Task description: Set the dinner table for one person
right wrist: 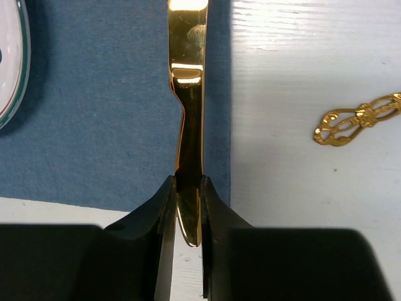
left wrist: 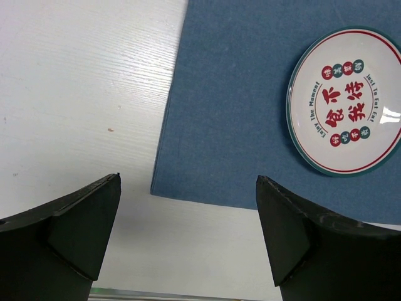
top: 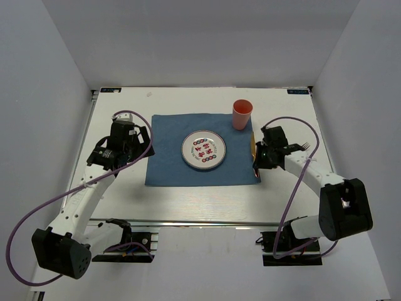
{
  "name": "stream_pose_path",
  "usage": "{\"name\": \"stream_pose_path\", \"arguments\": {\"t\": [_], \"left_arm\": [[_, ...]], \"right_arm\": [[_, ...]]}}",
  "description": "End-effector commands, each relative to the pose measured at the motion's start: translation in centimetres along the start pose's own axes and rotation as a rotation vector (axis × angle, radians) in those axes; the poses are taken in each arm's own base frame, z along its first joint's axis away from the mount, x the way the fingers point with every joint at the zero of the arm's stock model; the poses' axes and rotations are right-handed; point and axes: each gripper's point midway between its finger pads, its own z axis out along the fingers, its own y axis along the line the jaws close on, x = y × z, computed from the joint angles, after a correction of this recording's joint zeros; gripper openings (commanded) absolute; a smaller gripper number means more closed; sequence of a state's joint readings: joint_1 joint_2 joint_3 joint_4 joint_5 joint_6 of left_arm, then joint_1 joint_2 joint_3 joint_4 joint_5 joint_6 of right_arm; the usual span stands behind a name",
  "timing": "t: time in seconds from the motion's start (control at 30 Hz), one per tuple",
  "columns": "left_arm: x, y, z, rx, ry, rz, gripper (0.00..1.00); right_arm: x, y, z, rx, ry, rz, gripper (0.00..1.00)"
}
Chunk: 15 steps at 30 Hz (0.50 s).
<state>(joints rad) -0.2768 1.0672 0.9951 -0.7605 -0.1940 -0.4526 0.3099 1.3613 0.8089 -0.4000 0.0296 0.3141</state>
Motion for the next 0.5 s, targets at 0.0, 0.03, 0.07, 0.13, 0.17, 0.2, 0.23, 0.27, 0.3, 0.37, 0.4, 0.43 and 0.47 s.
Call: {"name": "stream_pose_path", "arguments": {"t": [0.0,0.03,0.07,0.13,0.17,0.2,0.23,0.27,0.3,0.37,0.4,0.43,0.47], "left_arm": [[-0.8,-0.3,-0.9,0.035,-0.049,-0.015,0.98],[-0.9,-0.3,-0.9,0.034,-0.049,-0.016,0.98],[-0.8,-0.3,-0.9,0.032,-0.049,-0.015,0.98],[-0.7,-0.2,-0.8,0.029,-0.042,-0.012,0.98],[-0.7,-0.3,-0.8,0.031,-0.039,-0.013,0.98],[-0.7,-0.3,-0.7,0.03,-0.038,-0.011,0.98],[-0.6,-0.2,-0.7,0.028,-0.037,-0.012,0.98],[-0.6,-0.3,-0.7,0.03,-0.036,-0.012,0.98],[-0.7,-0.3,-0.7,0.03,-0.038,-0.009,0.98],[-0.7,-0.3,-0.8,0.032,-0.042,-0.01,0.98],[-0.7,-0.3,-0.8,0.034,-0.043,-0.012,0.98],[-0.7,-0.3,-0.8,0.034,-0.041,-0.009,0.98],[-0.6,-0.3,-0.7,0.032,-0.037,-0.008,0.98]], "right_arm": [[-1.3,1.1,0.6,-0.04,-0.038,-0.036,0.0],[-1.4,1.4,0.9,-0.047,-0.044,-0.046,0.0],[-1.5,1.6,1.0,-0.05,-0.044,-0.038,0.0],[-1.6,1.9,1.5,-0.052,-0.043,-0.037,0.0],[-1.8,2.1,1.6,-0.055,-0.04,-0.035,0.0],[-2.0,2.2,1.9,-0.048,-0.033,-0.031,0.0],[-2.0,2.1,2.1,-0.044,-0.028,-0.028,0.0],[-2.1,2.3,2.3,-0.043,-0.028,-0.027,0.0],[-2.1,2.3,2.5,-0.042,-0.025,-0.024,0.0],[-2.4,2.5,2.8,-0.049,-0.03,-0.031,0.0],[-2.3,2.3,3.1,-0.039,-0.023,-0.029,0.0],[-2.4,2.5,3.1,-0.039,-0.021,-0.029,0.0],[-2.3,2.4,3.4,-0.036,-0.014,-0.028,0.0]]}}
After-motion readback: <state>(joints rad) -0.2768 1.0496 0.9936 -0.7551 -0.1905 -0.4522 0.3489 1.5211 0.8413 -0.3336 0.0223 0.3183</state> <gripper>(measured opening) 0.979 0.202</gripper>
